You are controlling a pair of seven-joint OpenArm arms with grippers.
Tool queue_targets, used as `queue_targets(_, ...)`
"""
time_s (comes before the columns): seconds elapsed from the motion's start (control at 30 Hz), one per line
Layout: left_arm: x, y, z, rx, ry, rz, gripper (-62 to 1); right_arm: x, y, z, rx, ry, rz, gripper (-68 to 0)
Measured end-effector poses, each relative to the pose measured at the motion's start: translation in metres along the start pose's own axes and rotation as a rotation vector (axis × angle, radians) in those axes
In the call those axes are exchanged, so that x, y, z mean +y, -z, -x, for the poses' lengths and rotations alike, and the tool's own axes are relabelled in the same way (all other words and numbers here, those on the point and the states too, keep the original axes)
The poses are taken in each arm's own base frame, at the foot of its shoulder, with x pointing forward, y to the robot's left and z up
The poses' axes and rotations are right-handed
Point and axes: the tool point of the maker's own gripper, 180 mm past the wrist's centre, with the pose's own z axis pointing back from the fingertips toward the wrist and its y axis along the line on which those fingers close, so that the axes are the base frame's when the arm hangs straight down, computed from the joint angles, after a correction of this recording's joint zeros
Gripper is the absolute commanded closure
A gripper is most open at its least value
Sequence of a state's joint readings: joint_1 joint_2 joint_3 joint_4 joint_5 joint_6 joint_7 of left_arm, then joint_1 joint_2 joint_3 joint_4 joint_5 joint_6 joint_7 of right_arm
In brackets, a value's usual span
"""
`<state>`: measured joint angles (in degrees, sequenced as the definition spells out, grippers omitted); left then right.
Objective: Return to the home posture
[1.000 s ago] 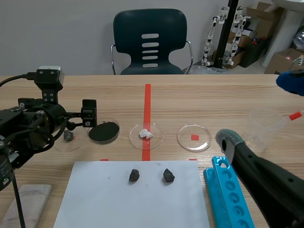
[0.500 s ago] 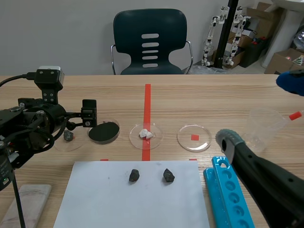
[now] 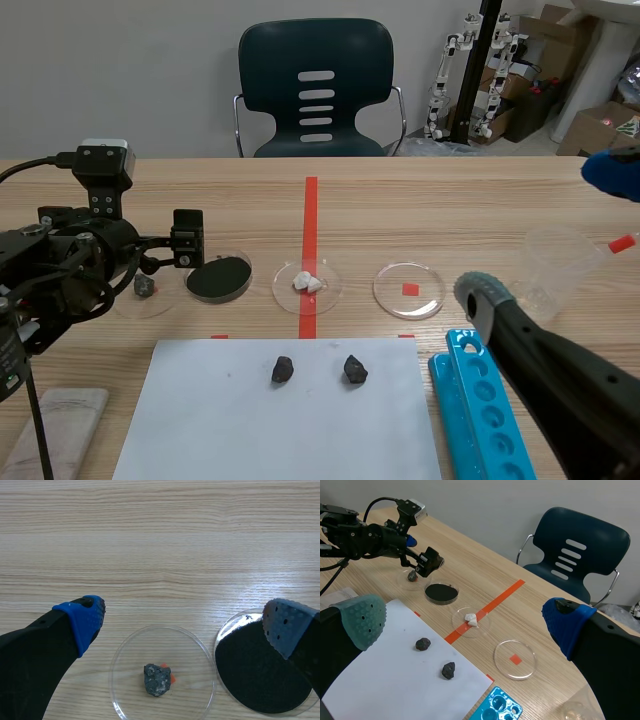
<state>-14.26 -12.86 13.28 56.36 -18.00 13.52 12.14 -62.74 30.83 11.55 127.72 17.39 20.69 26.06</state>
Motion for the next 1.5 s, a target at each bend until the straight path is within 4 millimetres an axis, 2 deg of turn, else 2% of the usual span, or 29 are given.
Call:
queue_targets(0.1,-0.001,0.0,0.0,-0.001,0.007,0.005,-62.3,0.0,0.0,0.0,0.0,0.0,0.0,-67.9)
queue_targets(0.2,-0.012,-0.002,0.004,0.006,0.037,0.081,-62.3,0.0,0.0,0.0,0.0,0.0,0.0,-67.9)
queue_targets(0.4,-0.022,-0.029,0.002,-0.03,0.092,0.166,-62.3,0.0,0.0,0.0,-0.001,0.0,0.0,-67.9)
queue_targets(0.57,-0.031,-0.066,-0.015,-0.104,0.146,0.223,-62.3,0.0,0.0,0.0,0.0,0.0,0.0,-67.9)
queue_targets(0.73,-0.046,-0.115,-0.032,-0.212,0.198,0.311,-62.3,0.0,0.0,0.0,-0.001,0.0,0.0,-67.9)
queue_targets(1.07,-0.08,-0.206,-0.036,-0.344,0.323,0.491,-62.3,0.0,0.0,0.0,0.0,0.0,0.0,-67.9)
queue_targets(1.37,-0.093,-0.263,-0.04,-0.497,0.325,0.556,-62.3,0.0,0.0,0.0,0.0,0.0,0.0,-67.9)
queue_targets(1.5,-0.093,-0.282,-0.042,-0.546,0.307,0.56,-62.3,0.0,0.0,0.0,0.0,0.0,0.0,-67.9)
